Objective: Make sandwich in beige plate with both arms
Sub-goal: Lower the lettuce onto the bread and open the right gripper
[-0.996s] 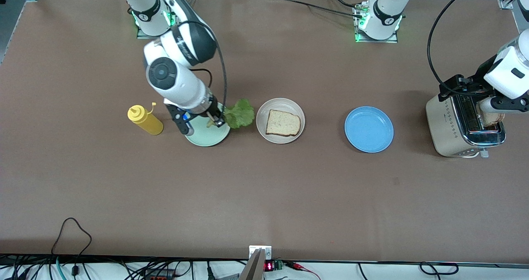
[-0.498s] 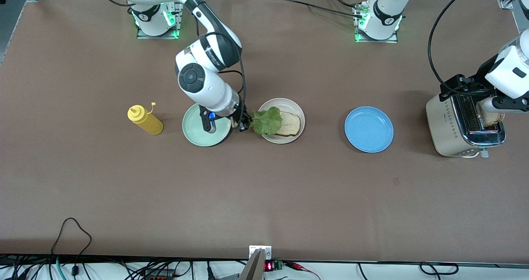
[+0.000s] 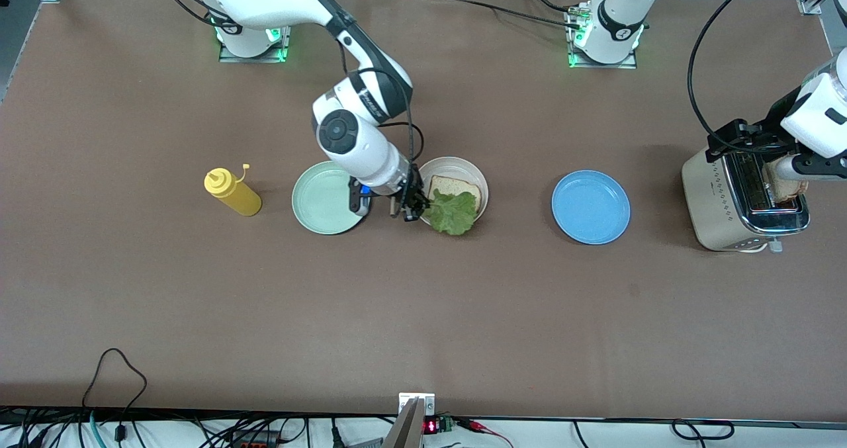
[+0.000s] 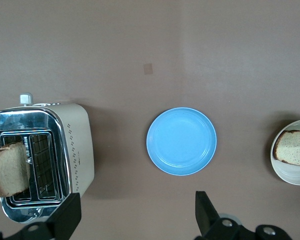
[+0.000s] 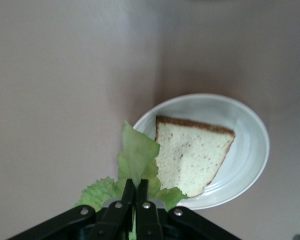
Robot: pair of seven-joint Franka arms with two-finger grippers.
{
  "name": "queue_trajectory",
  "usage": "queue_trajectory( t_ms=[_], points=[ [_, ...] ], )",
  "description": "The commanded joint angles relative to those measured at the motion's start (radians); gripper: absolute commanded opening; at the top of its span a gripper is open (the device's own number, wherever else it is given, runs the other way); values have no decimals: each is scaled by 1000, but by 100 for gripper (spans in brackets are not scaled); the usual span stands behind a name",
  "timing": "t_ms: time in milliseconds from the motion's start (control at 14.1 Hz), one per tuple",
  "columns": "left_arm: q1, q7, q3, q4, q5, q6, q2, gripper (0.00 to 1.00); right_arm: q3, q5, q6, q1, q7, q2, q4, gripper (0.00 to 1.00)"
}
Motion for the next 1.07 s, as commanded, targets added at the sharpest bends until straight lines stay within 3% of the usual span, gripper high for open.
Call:
queue_trajectory(
  t_ms=[0, 356, 569, 996],
  points=[
    [1, 0, 3, 5, 18, -15, -8, 100, -12, 15, 50, 33, 58, 68, 67, 0],
    [1, -2, 6, 3, 18, -16, -6, 100, -9, 24, 75, 47, 82, 91, 56, 0],
    [1, -9, 6, 3, 18, -36, -6, 100, 18, 23, 98, 44, 72, 90, 24, 7],
    [1, -11, 6, 3, 17, -42, -6, 100, 26, 15, 145, 47, 43, 98, -25, 10]
  ],
)
